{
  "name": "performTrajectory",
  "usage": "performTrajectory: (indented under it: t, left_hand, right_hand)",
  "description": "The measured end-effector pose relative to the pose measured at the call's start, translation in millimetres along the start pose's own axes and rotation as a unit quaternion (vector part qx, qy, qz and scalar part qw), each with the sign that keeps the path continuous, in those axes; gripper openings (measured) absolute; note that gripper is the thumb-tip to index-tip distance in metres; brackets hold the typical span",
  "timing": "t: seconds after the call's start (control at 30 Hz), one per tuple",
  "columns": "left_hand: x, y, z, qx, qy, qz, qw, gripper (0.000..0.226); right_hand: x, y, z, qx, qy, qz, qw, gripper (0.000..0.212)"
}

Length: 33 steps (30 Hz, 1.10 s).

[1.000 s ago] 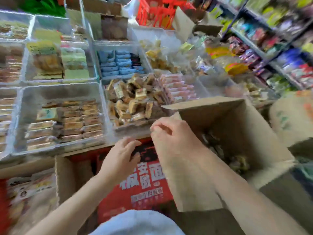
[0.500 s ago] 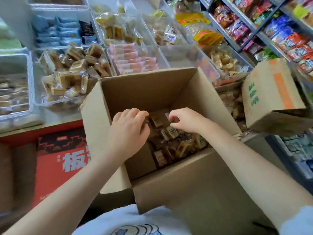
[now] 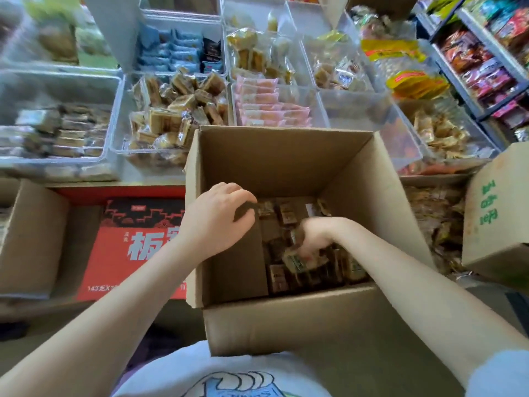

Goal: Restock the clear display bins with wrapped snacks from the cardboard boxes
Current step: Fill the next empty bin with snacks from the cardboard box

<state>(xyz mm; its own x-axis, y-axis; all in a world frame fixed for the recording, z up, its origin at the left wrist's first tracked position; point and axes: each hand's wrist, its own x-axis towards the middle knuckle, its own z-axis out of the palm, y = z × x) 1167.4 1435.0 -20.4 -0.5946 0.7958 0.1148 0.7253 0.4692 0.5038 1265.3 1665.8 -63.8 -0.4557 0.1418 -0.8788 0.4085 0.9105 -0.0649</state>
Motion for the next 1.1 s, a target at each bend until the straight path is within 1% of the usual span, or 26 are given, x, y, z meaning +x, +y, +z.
performTrajectory:
  t: [0.03, 0.07, 0.13, 0.17, 0.2, 0.27, 0.3, 0.33, 0.4, 0.47, 0.5, 0.57, 0.67, 0.73, 0.8, 0.83, 0.87, 0.93, 0.97, 1.0, 1.03, 1.07, 1.1]
  left_hand:
    - [0, 0, -2, -0.034, 0.011, -0.013, 0.999, 0.024]
    - [0, 0, -4, -0.076, 0.026, -0.030, 0.996, 0.023]
    - [1, 1, -11, -0.180, 0.051, -0.086, 0.979, 0.024]
    - [2, 1, -15, -0.231, 0.054, -0.124, 0.963, 0.025]
    - [5, 1, -21, -0.284, 0.055, -0.160, 0.944, 0.025]
    - [10, 1, -34, -0.398, 0.053, -0.219, 0.889, 0.025]
    - [13, -1, -42, -0.440, 0.051, -0.243, 0.863, 0.026]
    - [14, -4, -50, -0.467, 0.048, -0.259, 0.844, 0.027]
    - [15, -18, -66, -0.493, 0.047, -0.279, 0.823, 0.030]
    - [15, -38, -81, -0.522, 0.057, -0.298, 0.797, 0.034]
    - [14, -50, -89, -0.536, 0.063, -0.306, 0.784, 0.034]
    - [13, -79, -106, -0.565, 0.074, -0.319, 0.757, 0.027]
    - [7, -134, -132, -0.621, 0.085, -0.326, 0.707, 0.015]
    - [3, -177, -148, -0.627, 0.100, -0.326, 0.700, 0.013]
    - [-3, -220, -160, -0.615, 0.099, -0.325, 0.712, 0.013]
    - [-6, -242, -165, -0.607, 0.095, -0.318, 0.722, 0.013]
    - [-10, -263, -171, -0.598, 0.093, -0.315, 0.731, 0.020]
    - [-17, -302, -186, -0.577, 0.104, -0.330, 0.740, 0.044]
    - [-20, -321, -191, -0.569, 0.109, -0.341, 0.740, 0.053]
    - [-22, -339, -196, -0.562, 0.113, -0.350, 0.741, 0.061]
    - [-23, -357, -199, -0.561, 0.117, -0.355, 0.739, 0.064]
    - [-23, -373, -203, -0.555, 0.122, -0.359, 0.741, 0.059]
    - [-23, -390, -205, -0.545, 0.131, -0.360, 0.746, 0.046]
  right_hand:
    - [-10, 0, -13, 0.092, 0.055, -0.038, 0.994, 0.018]
    - [-23, -3, -26, 0.176, 0.099, -0.083, 0.976, 0.017]
    - [-48, -13, -42, 0.338, 0.148, -0.168, 0.914, 0.017]
    - [-59, -20, -48, 0.395, 0.155, -0.206, 0.881, 0.018]
    - [-68, -28, -52, 0.429, 0.161, -0.240, 0.856, 0.020]
    - [-80, -46, -60, 0.448, 0.183, -0.287, 0.827, 0.021]
    - [-83, -56, -64, 0.443, 0.209, -0.303, 0.818, 0.021]
    - [-84, -68, -68, 0.435, 0.245, -0.313, 0.808, 0.021]
    - [-83, -97, -74, 0.404, 0.326, -0.314, 0.795, 0.024]
    - [-78, -127, -82, 0.354, 0.387, -0.310, 0.793, 0.027]
    - [-73, -143, -87, 0.339, 0.398, -0.306, 0.796, 0.029]
    - [-63, -176, -98, 0.326, 0.399, -0.304, 0.801, 0.032]
    - [-47, -234, -116, 0.393, 0.335, -0.318, 0.795, 0.027]
    - [-28, -273, -125, 0.438, 0.284, -0.291, 0.802, 0.022]
    - [-5, -311, -135, 0.464, 0.239, -0.265, 0.811, 0.025]
    - [7, -329, -139, 0.486, 0.218, -0.260, 0.805, 0.026]
    - [18, -347, -143, 0.518, 0.200, -0.257, 0.791, 0.026]
    - [40, -382, -151, 0.571, 0.185, -0.252, 0.759, 0.029]
    - [50, -398, -156, 0.581, 0.187, -0.245, 0.753, 0.031]
    - [59, -414, -159, 0.581, 0.190, -0.239, 0.755, 0.033]
    - [69, -429, -164, 0.574, 0.194, -0.233, 0.761, 0.033]
    - [76, -444, -169, 0.565, 0.198, -0.226, 0.768, 0.032]
    - [87, -457, -174, 0.558, 0.202, -0.216, 0.775, 0.031]
